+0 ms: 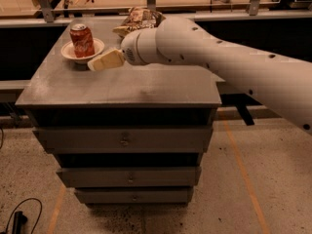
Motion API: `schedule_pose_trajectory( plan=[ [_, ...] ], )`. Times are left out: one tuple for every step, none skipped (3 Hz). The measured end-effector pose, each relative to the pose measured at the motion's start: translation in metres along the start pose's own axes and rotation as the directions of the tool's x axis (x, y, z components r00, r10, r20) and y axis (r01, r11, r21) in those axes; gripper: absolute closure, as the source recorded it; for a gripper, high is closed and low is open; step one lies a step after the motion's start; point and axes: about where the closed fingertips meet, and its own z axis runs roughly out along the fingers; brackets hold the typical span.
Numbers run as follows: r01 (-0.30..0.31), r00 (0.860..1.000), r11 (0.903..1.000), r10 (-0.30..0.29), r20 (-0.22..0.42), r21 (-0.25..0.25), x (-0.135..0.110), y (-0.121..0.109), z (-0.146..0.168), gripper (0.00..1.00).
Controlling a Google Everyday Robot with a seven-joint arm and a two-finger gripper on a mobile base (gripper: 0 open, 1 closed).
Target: Move coke can near brown chip bag
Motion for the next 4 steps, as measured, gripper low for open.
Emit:
schedule_pose_trajectory(
  plan=[
    [-0.01, 1.0, 0.9999, 0.01, 0.018, 0.007, -0.009, 0.003, 0.011, 0.0],
    [-0.002, 0.998, 1.0, 0.003, 0.068, -0.006, -0.017, 0.005, 0.028, 0.0],
    [-0.007, 0.987, 0.9998, 0.01, 0.159, -0.021, -0.033, 0.003, 0.061, 0.0],
    [-0.002, 0.978, 0.9993, 0.01, 0.209, -0.037, -0.044, -0.001, 0.103, 0.0]
  ],
)
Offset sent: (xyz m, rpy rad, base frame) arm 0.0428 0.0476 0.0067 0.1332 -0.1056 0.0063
